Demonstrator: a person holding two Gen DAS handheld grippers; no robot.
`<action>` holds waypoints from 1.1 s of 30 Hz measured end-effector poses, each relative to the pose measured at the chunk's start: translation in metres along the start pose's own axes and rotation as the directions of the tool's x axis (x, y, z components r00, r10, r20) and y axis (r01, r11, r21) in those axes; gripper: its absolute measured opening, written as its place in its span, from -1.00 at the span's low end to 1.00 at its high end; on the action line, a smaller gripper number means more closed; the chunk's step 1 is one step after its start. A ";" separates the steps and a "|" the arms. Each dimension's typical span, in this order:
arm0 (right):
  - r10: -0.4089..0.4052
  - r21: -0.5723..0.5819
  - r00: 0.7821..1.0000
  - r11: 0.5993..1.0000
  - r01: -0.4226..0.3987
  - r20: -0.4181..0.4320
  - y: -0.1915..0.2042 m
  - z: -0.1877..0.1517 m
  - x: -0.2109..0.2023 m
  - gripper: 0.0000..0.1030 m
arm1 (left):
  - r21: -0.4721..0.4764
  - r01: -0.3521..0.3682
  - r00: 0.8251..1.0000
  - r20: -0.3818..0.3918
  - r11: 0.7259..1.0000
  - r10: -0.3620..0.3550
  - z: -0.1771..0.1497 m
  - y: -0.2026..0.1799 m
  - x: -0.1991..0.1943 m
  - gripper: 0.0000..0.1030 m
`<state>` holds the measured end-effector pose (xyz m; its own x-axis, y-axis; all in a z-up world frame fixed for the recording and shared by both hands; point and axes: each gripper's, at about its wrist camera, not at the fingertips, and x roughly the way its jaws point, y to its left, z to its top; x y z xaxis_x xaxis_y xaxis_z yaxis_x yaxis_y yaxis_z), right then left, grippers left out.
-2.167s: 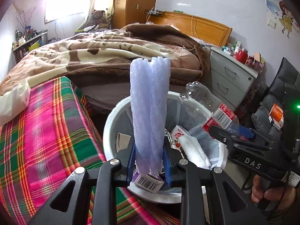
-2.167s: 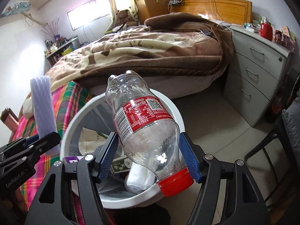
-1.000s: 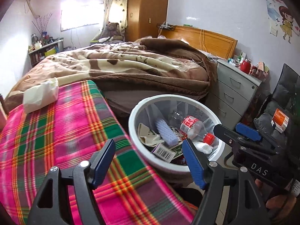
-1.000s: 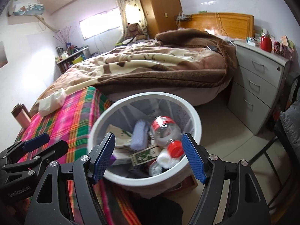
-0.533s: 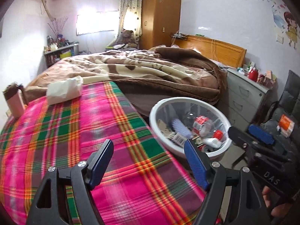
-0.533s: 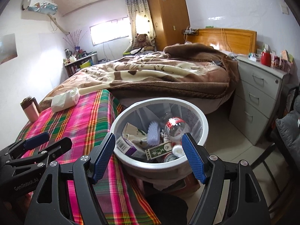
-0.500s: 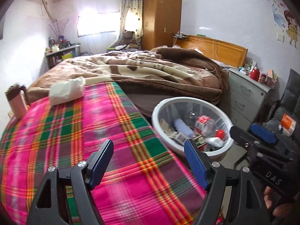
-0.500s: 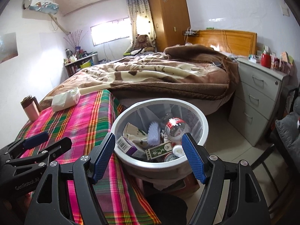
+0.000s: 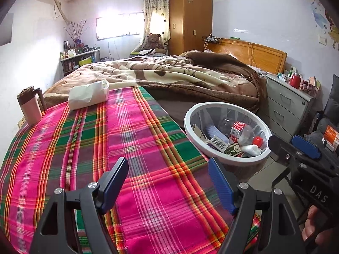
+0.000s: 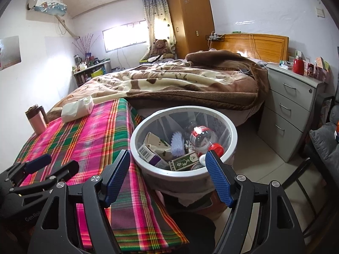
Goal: Collect trash
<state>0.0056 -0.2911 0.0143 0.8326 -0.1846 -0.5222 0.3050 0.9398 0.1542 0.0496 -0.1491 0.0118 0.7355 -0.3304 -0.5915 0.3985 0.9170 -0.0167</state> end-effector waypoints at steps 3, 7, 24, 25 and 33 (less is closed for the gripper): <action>0.000 -0.002 1.000 1.000 0.000 0.001 0.002 -0.001 -0.001 0.46 | -0.004 0.000 1.000 0.002 1.000 0.000 0.000 0.001 -0.001 0.54; 0.000 0.000 1.000 1.000 0.000 0.001 0.003 -0.001 -0.001 0.46 | -0.004 0.002 1.000 0.006 1.000 -0.002 0.000 0.001 -0.003 0.54; 0.008 0.000 1.000 1.000 -0.008 -0.004 0.007 -0.002 -0.002 0.45 | -0.010 -0.003 1.000 0.009 1.000 0.003 0.003 0.000 -0.006 0.54; 0.007 -0.001 1.000 1.000 -0.007 -0.004 0.007 -0.002 -0.002 0.45 | -0.010 -0.003 1.000 0.009 1.000 0.003 0.003 0.001 -0.006 0.54; 0.009 0.002 1.000 1.000 -0.009 -0.003 0.008 -0.002 -0.002 0.46 | -0.010 -0.001 1.000 0.012 1.000 0.001 0.003 0.000 -0.006 0.54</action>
<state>0.0053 -0.2826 0.0154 0.8341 -0.1757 -0.5230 0.2986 0.9408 0.1602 0.0469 -0.1473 0.0175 0.7423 -0.3321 -0.5819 0.3923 0.9195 -0.0244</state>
